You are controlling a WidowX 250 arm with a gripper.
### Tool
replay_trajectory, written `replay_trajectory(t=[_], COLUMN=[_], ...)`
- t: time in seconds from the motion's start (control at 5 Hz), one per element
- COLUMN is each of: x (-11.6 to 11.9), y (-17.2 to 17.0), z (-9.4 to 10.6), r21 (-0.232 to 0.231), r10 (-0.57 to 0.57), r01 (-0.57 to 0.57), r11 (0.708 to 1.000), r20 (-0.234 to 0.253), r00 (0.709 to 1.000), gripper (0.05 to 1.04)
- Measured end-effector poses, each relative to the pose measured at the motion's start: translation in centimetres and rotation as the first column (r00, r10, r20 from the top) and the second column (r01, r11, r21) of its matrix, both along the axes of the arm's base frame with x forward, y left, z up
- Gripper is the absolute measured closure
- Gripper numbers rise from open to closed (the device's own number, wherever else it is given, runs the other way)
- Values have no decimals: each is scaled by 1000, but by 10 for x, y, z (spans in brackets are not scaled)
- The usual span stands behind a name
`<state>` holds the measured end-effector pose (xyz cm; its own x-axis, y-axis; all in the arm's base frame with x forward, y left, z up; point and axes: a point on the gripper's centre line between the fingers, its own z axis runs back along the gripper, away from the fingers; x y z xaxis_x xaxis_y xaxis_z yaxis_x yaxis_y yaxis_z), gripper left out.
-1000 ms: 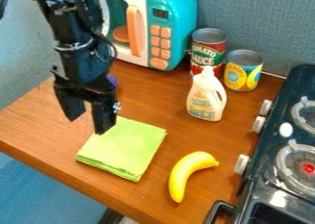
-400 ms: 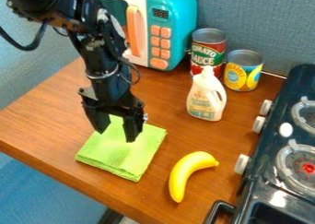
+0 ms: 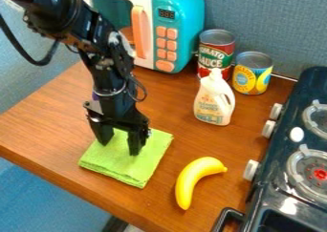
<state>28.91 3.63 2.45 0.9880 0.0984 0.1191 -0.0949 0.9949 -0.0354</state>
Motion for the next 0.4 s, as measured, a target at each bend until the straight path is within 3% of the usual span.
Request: replay_trajectory(t=[0.4], x=[4], y=[9], z=[-9], r21=[-44], r10=[3], r01=[-5], r11=[999], r20=[-45], r00=[999], gripper=[83])
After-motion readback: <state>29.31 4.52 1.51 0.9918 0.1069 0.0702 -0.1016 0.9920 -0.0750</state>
